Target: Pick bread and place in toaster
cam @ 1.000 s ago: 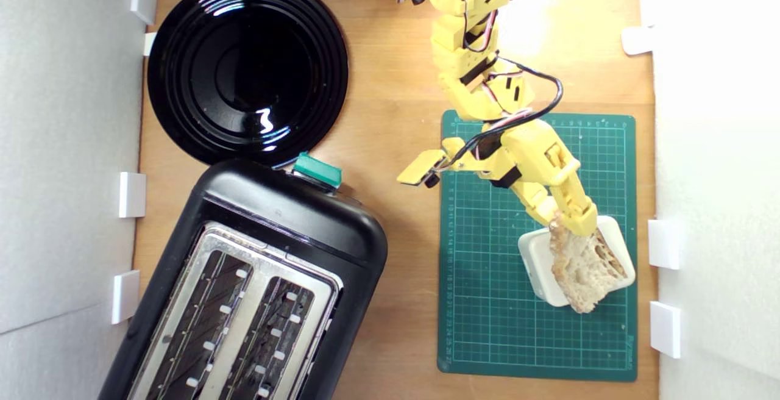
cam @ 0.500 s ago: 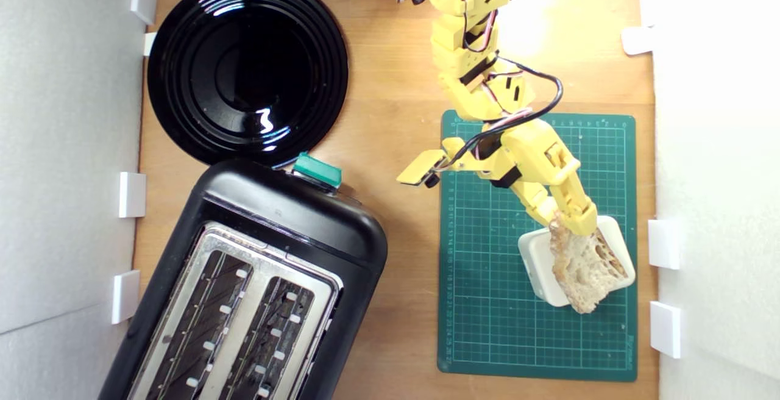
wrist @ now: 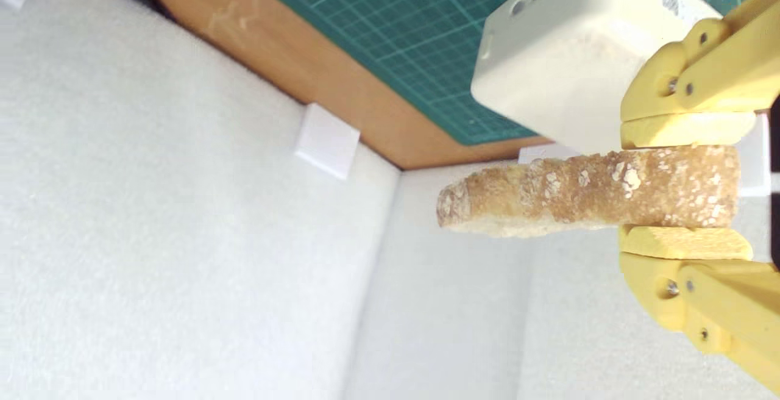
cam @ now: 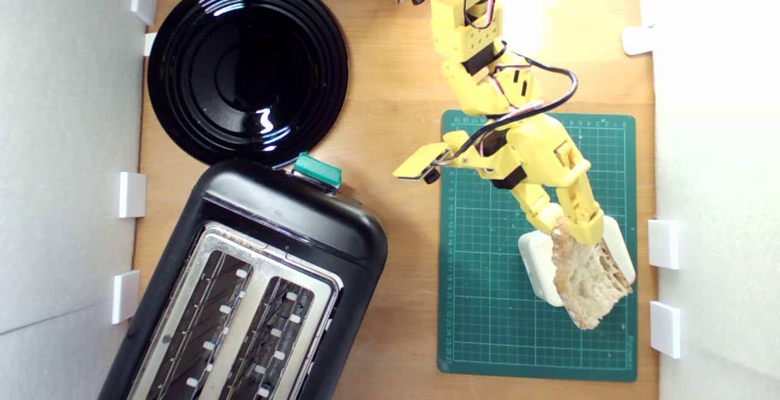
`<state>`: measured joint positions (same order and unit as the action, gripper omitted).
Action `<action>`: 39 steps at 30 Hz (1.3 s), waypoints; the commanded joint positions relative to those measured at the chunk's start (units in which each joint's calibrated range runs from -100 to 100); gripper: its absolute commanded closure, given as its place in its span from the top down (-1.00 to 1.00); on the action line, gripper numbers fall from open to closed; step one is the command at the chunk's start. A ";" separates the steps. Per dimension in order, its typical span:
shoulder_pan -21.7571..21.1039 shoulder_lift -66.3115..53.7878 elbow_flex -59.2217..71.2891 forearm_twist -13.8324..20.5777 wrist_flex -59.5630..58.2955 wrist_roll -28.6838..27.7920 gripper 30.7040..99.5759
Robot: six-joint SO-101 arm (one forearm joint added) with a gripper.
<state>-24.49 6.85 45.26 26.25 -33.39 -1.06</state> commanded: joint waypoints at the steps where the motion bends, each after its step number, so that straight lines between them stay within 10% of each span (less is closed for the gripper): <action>1: 0.15 -9.92 -2.27 -0.69 3.70 0.20 -0.33; 14: 1.92 -31.64 -3.55 0.04 19.14 0.46 -0.38; 39: 2.00 -32.22 -47.03 -0.78 59.33 8.99 -0.38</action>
<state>-22.75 -21.63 6.43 25.37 21.61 6.39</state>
